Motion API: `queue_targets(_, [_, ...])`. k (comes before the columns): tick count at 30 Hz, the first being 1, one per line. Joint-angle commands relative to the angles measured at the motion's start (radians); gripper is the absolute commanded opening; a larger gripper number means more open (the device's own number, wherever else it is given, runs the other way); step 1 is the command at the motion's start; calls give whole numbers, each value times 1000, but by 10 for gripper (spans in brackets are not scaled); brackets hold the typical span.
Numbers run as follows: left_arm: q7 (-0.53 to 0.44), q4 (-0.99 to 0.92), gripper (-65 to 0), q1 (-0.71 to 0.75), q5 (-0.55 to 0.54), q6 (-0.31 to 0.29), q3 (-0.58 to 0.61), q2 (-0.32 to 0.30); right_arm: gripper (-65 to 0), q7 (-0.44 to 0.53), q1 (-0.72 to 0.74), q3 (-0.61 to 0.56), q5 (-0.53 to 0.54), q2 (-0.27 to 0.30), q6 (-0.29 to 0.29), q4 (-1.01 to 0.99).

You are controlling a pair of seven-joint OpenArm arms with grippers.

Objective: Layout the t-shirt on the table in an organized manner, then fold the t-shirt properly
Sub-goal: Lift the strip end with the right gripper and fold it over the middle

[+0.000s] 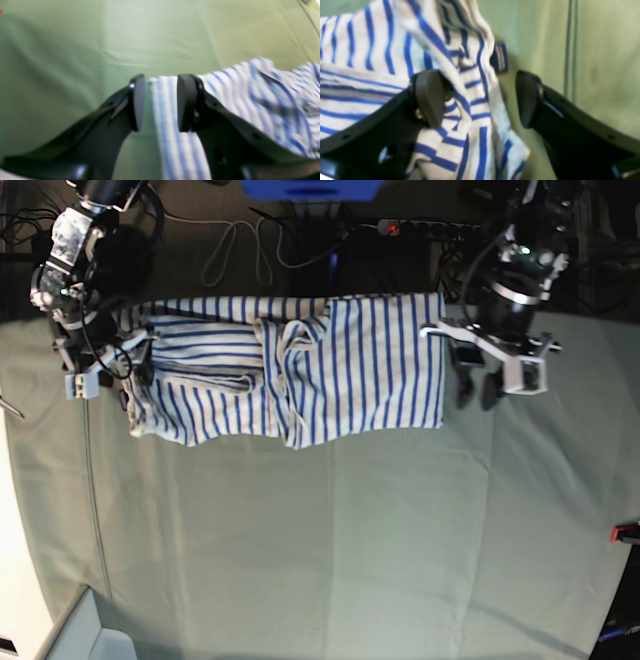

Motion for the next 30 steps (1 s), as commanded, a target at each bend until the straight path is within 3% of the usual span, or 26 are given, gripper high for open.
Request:
queue_targets(1, [-25, 19, -442, 6, 3, -4, -28, -8, -209, 21, -1, -2, 14, 14, -1, 1])
queue_targets(7, [-25, 14, -442, 9, 3, -6, -118, -8, -210, 21, -8, -4, 16, -5, -1, -22])
queue_targets(12, [-25, 14, -442, 9, 3, -6, -189, 49, -246, 21, -8, -7, 16, -17, -1, -22])
queue_targets(14, [-23, 13, -442, 10, 3, -6, -230, 77, -330, 21, -8, -27, 16, -15, -1, -22])
queue_targets(18, [-23, 16, -442, 10, 3, -7, -324, 129, -634, 21, -29, -70, 16, -15, -1, -6])
queue_targets(19, [-23, 16, -442, 10, 3, -7, -348, 140, -650, 21, -29, -77, 16, -15, -1, 7])
queue_targets(23, [-20, 9, -442, 9, 3, -7, -439, 167, -650, 21, -60, -88, 17, -29, -1, 96])
queue_targets(30, [-19, -47, -442, 10, 3, -7, -499, 167, -650, 21, -127, -140, 17, -117, -1, 343])
